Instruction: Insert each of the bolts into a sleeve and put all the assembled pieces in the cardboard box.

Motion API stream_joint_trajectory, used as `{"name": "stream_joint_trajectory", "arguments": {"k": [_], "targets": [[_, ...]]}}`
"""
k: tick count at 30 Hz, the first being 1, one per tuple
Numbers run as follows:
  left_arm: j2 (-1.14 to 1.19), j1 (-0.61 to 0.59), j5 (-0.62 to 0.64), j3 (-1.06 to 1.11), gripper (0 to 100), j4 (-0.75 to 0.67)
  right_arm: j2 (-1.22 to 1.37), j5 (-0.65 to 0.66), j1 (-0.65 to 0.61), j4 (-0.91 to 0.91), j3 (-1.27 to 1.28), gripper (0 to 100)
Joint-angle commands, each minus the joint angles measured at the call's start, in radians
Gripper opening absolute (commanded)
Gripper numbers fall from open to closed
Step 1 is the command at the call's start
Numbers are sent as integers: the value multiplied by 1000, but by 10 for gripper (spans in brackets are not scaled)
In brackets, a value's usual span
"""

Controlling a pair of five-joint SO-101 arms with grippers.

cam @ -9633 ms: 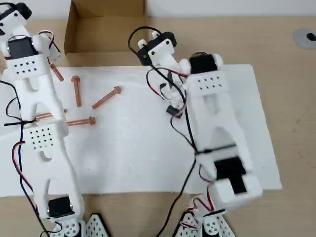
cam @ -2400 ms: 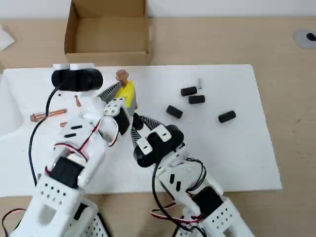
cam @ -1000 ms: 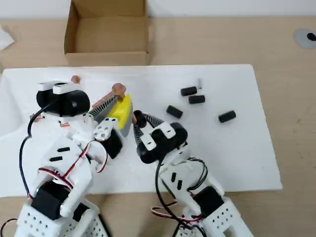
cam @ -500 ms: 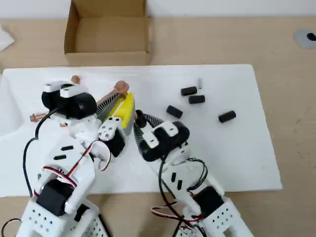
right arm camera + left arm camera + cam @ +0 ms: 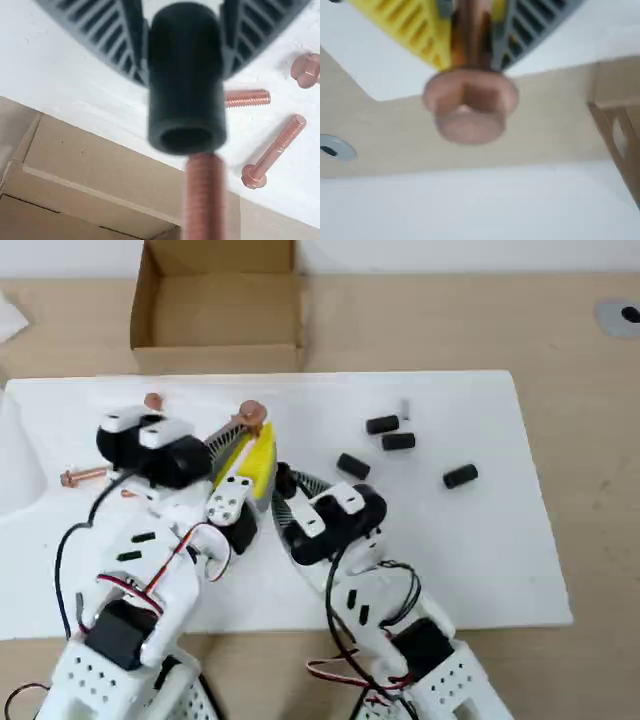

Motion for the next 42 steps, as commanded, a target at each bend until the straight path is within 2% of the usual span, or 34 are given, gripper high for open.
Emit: {"name": "stream_joint_trajectory", "arguments": {"k": [1,5,10,14,24,30,33,38,42], "targets": [[-4,15,-31,21,5,-66,-19,-8,5,-2,1,9],[-4,18,-28,41,5,-72,-15,-8,5,-2,1,9],[-5,77,-25,40,5,-72,-13,-8,5,0,1,9],[-5,72,34,-6,5,-57,-13,-6,5,0,1,9],[-8,80,37,-44,5,189,-19,-6,5,-5,1,9],[-12,72,37,-43,12,152,-19,-2,5,0,1,9],[-12,64,41,-38,68,129,-19,-2,5,0,1,9],[-7,-17,216,-46,137,137,-19,-2,5,0,1,9],[-7,-17,198,-46,140,170,-19,2,5,0,1,9]]}}
